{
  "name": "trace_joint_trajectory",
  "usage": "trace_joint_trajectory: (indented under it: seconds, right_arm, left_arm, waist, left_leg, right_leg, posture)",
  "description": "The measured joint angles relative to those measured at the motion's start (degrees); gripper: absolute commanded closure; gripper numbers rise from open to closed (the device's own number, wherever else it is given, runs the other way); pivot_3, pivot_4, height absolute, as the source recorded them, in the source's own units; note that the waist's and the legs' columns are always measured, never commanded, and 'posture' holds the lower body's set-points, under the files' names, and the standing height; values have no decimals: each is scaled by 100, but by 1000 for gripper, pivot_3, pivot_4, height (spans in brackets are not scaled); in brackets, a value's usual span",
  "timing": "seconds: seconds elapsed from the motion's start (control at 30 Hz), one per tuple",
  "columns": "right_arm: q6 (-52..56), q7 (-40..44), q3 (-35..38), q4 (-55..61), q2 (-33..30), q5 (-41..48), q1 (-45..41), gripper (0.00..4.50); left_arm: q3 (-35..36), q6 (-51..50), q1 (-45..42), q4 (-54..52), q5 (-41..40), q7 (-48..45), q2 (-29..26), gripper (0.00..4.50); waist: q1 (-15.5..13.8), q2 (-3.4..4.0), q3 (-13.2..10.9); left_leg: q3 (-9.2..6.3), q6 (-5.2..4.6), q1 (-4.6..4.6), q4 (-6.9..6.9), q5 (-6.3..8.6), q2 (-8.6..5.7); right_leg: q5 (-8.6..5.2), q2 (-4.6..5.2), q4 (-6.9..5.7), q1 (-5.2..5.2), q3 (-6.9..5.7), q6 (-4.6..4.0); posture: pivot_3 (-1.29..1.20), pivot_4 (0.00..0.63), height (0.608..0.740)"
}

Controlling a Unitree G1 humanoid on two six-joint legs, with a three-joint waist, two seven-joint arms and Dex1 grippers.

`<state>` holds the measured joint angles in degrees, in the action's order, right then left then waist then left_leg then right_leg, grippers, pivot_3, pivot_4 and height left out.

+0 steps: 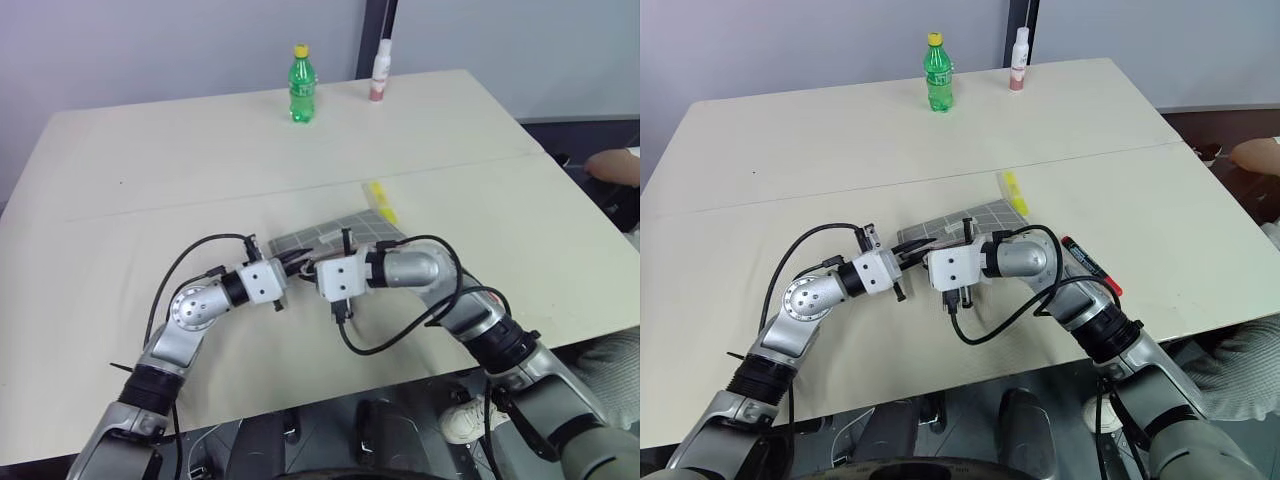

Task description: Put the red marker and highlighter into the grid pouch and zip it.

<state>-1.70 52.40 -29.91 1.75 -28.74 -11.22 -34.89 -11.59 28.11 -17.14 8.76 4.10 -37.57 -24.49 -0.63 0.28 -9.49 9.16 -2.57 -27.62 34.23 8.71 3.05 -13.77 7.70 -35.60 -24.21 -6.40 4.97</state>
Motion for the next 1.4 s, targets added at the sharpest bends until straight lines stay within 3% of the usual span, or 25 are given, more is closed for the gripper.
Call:
trace_joint_trajectory:
  seconds: [0.1, 0.27, 0.3, 0.43, 0.53, 0.67, 0.83, 1.03, 1.33, 1.4]
  right_arm:
    - [-129, 111, 183, 244, -212, 92, 248, 3097]
    - [-29, 180, 1054, 919, -666, 869, 1426, 312]
    - [80, 171, 1301, 1077, -678, 1106, 1653, 34]
    - [543, -135, 2317, 1703, -684, 1961, 2535, 34]
    - [876, -840, 2895, 2058, -300, 2138, 3009, 34]
    - [1263, -1634, 2979, 2220, 16, 1926, 3254, 34]
    - [2090, -2629, 2930, 1592, 494, 1451, 2256, 34]
    - [2775, -3051, 2806, 0, 1019, 1373, 975, 34]
    - [2926, -3394, 2800, -1452, 1325, 1327, 454, 34]
    - [2987, -3507, 2874, -1567, 1446, 1385, 371, 789]
  left_arm:
    - [-3, 23, -52, -10, 35, 61, 41, 4500]
    - [42, 117, -45, -37, 28, 154, -14, 4500]
    - [59, 163, -37, -41, 25, 155, -32, 4500]
    - [198, 347, 59, -30, 9, 180, -171, 4500]
    - [350, 520, 70, 140, 106, 391, -297, 4500]
    - [513, 745, 15, 596, 231, 592, -514, 4500]
    - [587, 863, -178, 931, 261, 726, -544, 4500]
    - [567, 841, -154, 1018, 416, 876, -485, 4500]
    - [595, 706, 31, 838, 514, 1026, -595, 4500]
    - [599, 646, 104, 757, 517, 1042, -592, 4500]
  waist:
    - [-19, 0, 0]
    - [-4, -2, 0]
    - [-4, -2, 0]
    - [-14, -2, 0]
    - [-15, -3, 0]
    - [-5, -3, 0]
    - [4, -3, 0]
    - [20, -3, 0]
    - [48, -2, 0]
    - [57, -2, 0]
  left_leg:
    - [-2, 0, 0, 0, 0, 1]
    - [-3, -13, 1, 3, 8, 0]
    - [-4, -14, 3, 3, 9, 0]
    - [-10, -15, 9, 3, 9, 8]
    - [-12, -14, 9, 3, 10, 13]
    - [-8, -14, 7, 0, 10, 13]
    - [-5, -13, 4, -3, 10, 15]
    - [4, -14, 1, -7, 8, 14]
    - [9, -7, 4, -4, 4, 5]
    - [9, -6, 6, -5, 3, 7]
  right_leg:
    - [0, 2, 1, 2, 0, 0]
    - [3, 6, 5, 10, 0, 5]
    - [3, 4, 4, 11, 0, 5]
    - [1, 1, 4, 16, -2, 1]
    - [-6, 1, 4, 16, -3, -11]
    - [-7, 2, 5, 11, -1, -14]
    - [-4, 2, 8, 5, 0, -20]
    - [7, -3, 1, -3, -1, -1]
    - [8, -1, -28, -11, -1, 0]
    - [7, -1, -36, -13, -1, 1]
  posture:
    - [0, 150, 740]
    - [0, 150, 740]
    - [0, 150, 740]
    - [0, 150, 740]
    - [0, 150, 740]
    - [0, 150, 740]
    - [0, 150, 740]
    - [0, 150, 740]
    - [0, 150, 740]
    - [0, 150, 740]
